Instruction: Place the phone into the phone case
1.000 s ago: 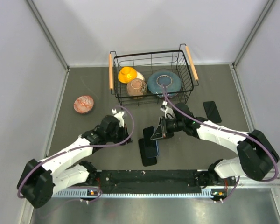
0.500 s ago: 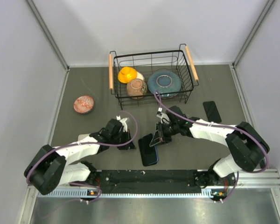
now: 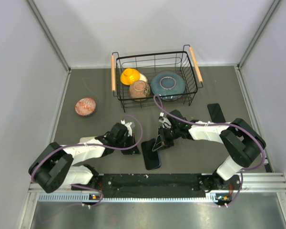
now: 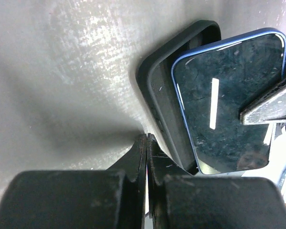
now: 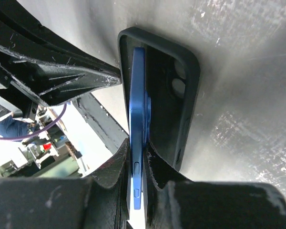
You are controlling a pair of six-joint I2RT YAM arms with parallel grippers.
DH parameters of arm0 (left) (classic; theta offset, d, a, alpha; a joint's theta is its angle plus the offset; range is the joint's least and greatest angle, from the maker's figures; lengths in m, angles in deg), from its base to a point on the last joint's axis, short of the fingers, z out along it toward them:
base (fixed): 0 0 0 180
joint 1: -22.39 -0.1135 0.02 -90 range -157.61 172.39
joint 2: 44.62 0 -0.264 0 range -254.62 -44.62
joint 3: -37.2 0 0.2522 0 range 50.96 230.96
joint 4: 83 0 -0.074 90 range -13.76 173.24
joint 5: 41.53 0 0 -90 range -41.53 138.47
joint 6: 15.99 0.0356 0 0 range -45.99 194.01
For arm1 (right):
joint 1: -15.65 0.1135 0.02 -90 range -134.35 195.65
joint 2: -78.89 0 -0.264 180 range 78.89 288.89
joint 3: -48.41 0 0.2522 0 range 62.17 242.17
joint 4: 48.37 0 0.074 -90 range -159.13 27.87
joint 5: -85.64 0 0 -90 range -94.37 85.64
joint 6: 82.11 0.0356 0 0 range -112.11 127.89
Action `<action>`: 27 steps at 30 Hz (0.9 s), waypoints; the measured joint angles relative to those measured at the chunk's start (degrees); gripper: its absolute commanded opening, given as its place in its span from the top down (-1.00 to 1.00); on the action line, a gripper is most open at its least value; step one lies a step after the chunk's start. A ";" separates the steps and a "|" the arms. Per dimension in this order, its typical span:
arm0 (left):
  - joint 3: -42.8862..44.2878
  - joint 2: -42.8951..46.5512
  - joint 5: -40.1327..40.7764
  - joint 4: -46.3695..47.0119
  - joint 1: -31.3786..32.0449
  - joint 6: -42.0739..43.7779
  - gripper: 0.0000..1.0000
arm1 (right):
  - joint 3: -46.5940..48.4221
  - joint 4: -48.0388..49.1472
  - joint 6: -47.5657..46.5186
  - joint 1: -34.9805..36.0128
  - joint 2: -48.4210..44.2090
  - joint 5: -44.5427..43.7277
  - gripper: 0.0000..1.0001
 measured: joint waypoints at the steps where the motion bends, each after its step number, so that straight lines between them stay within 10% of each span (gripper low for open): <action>1: 0.00 -0.28 -0.07 0.42 0.15 -0.15 1.00 | 0.00 0.44 0.00 0.00 0.33 -0.04 1.00; 27: 3.13 -5.70 -2.25 1.36 1.90 -1.55 1.00 | 0.57 7.08 -3.69 -0.26 6.38 4.79 0.92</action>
